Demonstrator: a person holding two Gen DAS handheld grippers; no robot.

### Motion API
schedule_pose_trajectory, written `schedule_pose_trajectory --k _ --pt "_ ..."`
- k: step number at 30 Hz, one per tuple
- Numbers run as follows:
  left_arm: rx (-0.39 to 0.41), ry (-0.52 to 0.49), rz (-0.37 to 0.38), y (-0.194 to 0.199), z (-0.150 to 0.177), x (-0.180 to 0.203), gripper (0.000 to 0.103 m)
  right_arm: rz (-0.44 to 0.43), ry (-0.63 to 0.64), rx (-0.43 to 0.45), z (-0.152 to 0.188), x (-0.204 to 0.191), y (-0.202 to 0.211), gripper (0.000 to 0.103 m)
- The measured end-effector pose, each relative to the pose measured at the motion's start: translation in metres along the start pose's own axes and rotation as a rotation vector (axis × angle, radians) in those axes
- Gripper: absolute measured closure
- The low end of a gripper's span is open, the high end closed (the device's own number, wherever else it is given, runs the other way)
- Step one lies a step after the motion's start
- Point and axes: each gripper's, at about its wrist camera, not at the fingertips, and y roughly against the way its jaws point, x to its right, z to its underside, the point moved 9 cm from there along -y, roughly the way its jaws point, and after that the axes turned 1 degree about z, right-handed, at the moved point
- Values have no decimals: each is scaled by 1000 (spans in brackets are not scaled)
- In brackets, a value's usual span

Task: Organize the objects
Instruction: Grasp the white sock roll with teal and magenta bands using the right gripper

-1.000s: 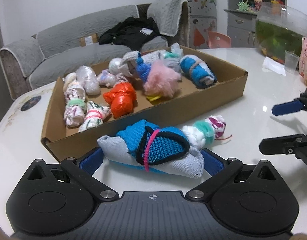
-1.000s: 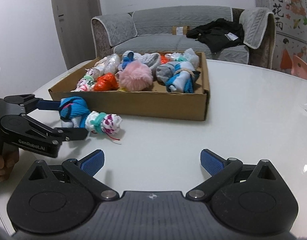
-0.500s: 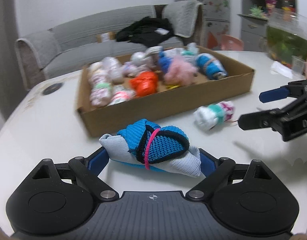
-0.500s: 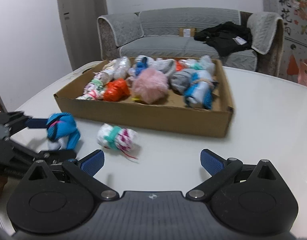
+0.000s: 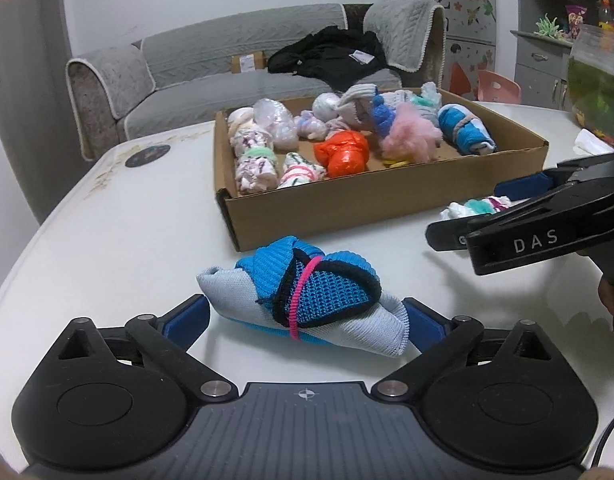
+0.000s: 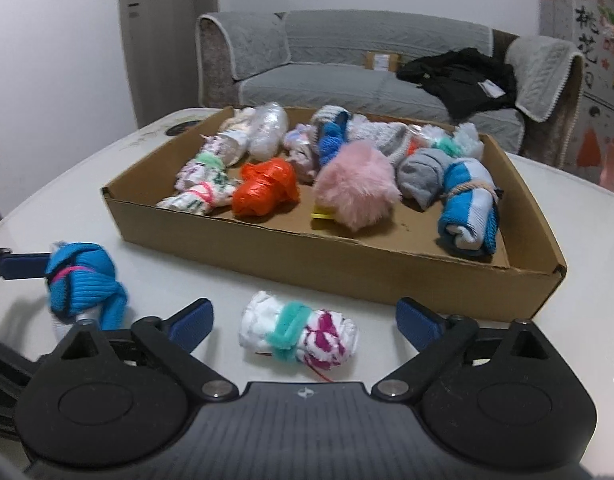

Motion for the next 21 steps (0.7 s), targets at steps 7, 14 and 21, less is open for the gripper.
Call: schedule_pose_trajectory --k 7,14,21 --pt "-20 13 12 -1 4 -9 0 13 11 -3 2 0 0 25" --pt "-13 -35 -1 -8 -3 -12 0 -1 10 6 4 4 5 32" --pt "-6 -25 58 -15 -8 -10 10 -4 27 20 4 8 7 50"
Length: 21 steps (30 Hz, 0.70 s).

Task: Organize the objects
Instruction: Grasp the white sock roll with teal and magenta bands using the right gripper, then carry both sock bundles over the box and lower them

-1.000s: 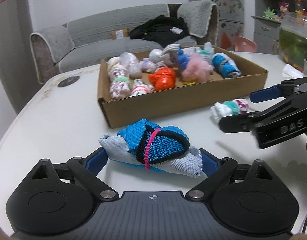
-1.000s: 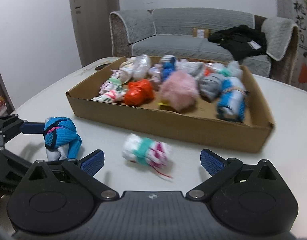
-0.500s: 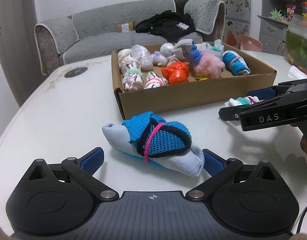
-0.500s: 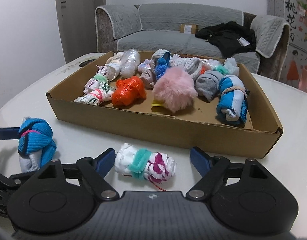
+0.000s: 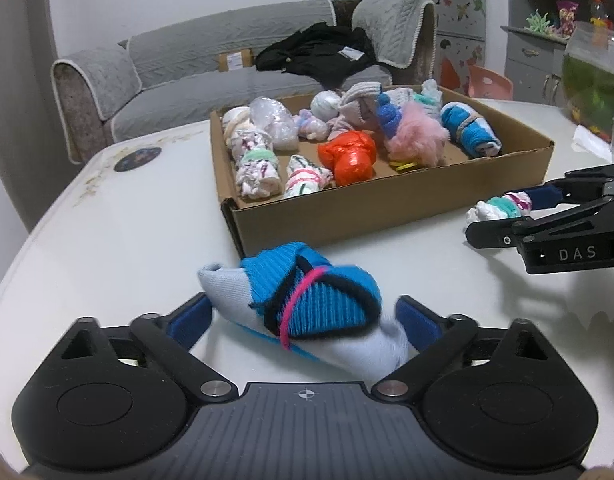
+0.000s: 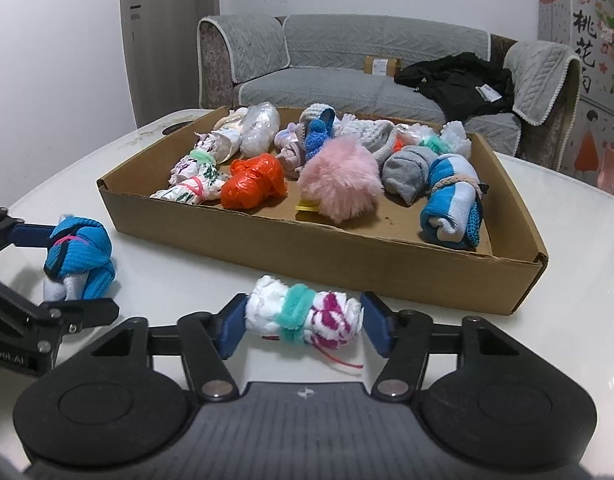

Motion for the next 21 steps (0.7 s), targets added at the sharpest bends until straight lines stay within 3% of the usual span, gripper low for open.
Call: schedule_pose_trajectory --k 5,21 --pt "3 16 27 2 -1 3 20 -21 5 7 1 3 3 55" --pt "14 33 32 38 8 10 23 -31 26 35 14 34 34 56"
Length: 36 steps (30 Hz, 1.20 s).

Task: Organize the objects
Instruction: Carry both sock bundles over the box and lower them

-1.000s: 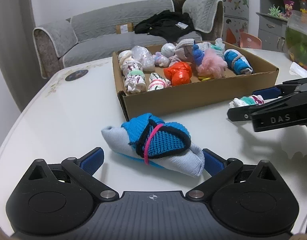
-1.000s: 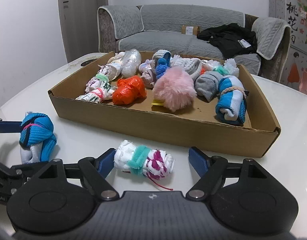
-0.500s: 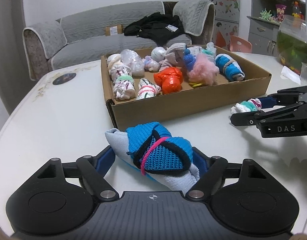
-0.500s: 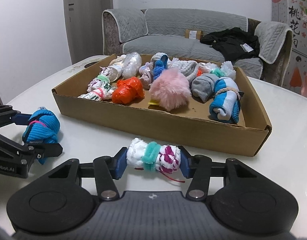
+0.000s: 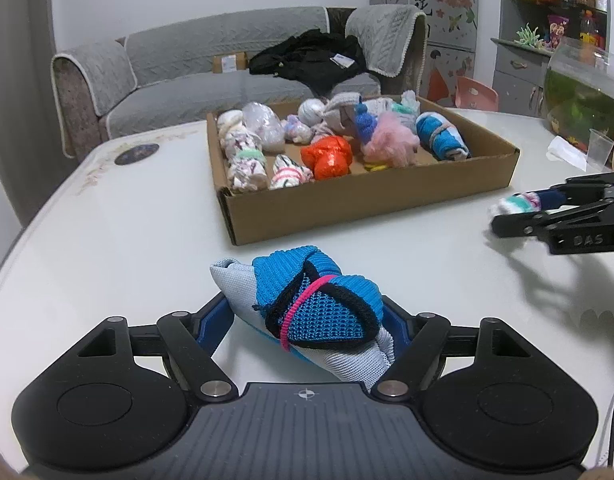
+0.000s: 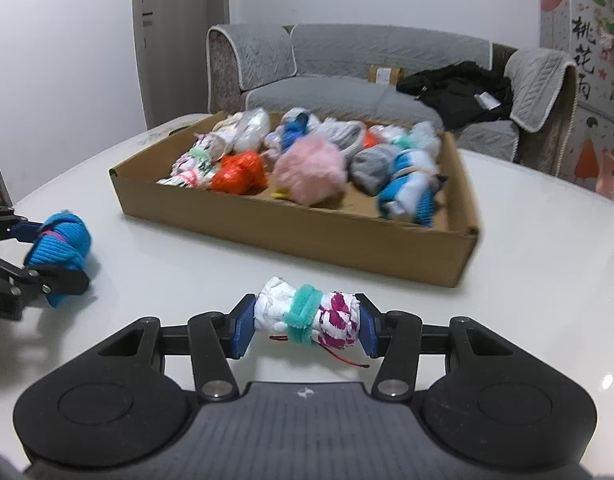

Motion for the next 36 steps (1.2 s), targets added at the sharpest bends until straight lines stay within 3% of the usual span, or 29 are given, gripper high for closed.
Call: schedule_pose_trajectory --k 9,18,26,32,36 --pt "83 -30 8 23 -51 -9 23 32 38 96 -40 43 38 56" --pt "173 -220 130 33 -136 14 23 -90 253 189 -105 41 58 56" --pt "85 -195 368 -25 -182 62 23 -172 322 164 -139 31 29 56" --pt "-17 -223 486 -88 -175 105 23 -173 323 117 -132 42 11 56" --pt "-80 -249 509 -124 -162 120 23 -174 317 82 -127 49 -4 56"
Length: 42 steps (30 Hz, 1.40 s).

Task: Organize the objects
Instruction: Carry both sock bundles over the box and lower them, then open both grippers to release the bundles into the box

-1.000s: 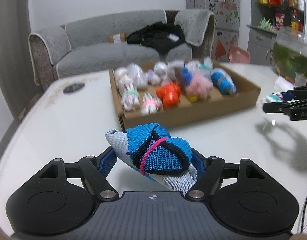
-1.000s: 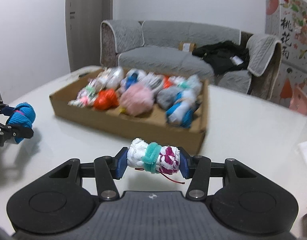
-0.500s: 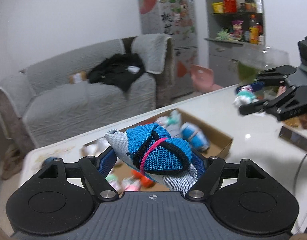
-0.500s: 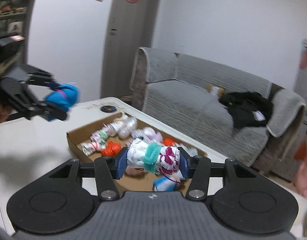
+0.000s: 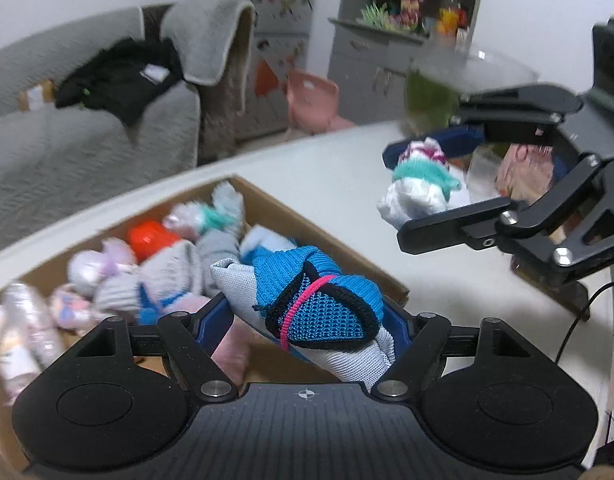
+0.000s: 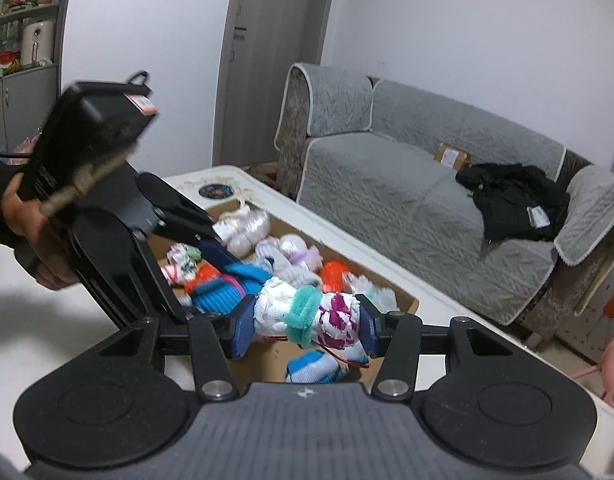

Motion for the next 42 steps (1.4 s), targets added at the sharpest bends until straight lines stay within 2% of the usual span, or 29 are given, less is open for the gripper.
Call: schedule_pose_trajectory --k 2,5,10,14,20,31,37,40,42 --pt "-37 -13 -4 -16 5 -4 23 -10 -4 -12 4 2 -4 56" --pt "-88 -50 -48 -29 16 -15 23 -28 -7 -30 9 2 -13 56" --pt "-126 -164 -151 -20 21 -29 22 -82 14 -64 14 -6 -37 56" --pt "-226 -295 -281 -21 41 -46 38 -121 49 -100 22 -14 -51 55" --pt "-226 -262 -251 -18 47 -51 45 -147 69 -155 31 -23 -65 55" --pt "-245 -290 -257 -19 46 -49 46 -177 118 -281 51 -30 -80 55" --pt "-245 -279 -261 -17 45 -47 40 -169 142 -324 56 -33 -81 53" --pt "-236 -270 -272 -14 43 -45 25 -156 153 -346 58 -34 -82 50" --pt "-227 -261 -271 -13 42 -45 21 -145 142 -361 59 -33 -81 47"
